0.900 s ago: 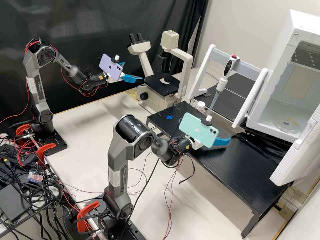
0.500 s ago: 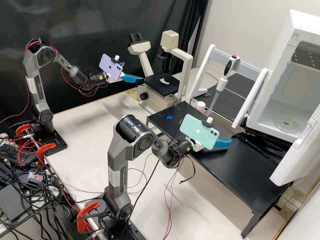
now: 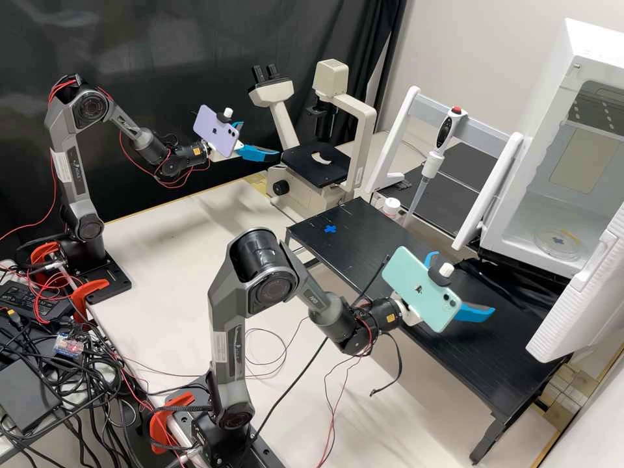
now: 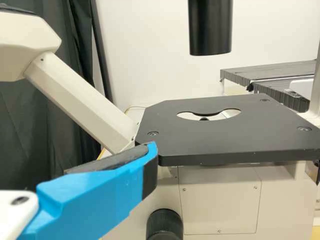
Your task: Move the petri dish to the microscope
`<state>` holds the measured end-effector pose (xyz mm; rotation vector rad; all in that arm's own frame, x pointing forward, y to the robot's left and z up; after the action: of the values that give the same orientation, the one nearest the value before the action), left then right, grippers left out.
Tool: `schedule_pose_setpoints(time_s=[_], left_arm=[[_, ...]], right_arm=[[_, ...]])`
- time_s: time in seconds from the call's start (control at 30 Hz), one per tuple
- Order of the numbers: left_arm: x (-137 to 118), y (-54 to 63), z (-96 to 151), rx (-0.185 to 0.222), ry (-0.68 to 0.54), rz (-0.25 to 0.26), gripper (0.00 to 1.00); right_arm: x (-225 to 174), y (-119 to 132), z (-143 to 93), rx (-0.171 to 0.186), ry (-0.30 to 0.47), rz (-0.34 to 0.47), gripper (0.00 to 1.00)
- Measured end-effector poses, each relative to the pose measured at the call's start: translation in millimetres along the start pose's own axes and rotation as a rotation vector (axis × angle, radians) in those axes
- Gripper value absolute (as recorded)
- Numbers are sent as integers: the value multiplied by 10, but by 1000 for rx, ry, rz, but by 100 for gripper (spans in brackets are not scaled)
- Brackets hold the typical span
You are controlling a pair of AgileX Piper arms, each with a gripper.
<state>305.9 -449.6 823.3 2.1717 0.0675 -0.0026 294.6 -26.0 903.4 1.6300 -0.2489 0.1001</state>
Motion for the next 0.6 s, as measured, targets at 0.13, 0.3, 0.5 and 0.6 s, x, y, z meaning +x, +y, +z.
schedule_pose_setpoints(time_s=[0.13,0.3,0.5,0.6], left_arm=[[0,0,0,0,0,0,100],[0,0,0,0,0,0,100],[0,0,0,0,0,0,100],[0,0,0,0,0,0,100]], right_arm=[[277,123,-60,-9,25,33,100],[669,240,-66,-8,-10,40,100],[1117,385,-58,28,-69,71,100],[1331,452,-88,44,-76,83,100]])
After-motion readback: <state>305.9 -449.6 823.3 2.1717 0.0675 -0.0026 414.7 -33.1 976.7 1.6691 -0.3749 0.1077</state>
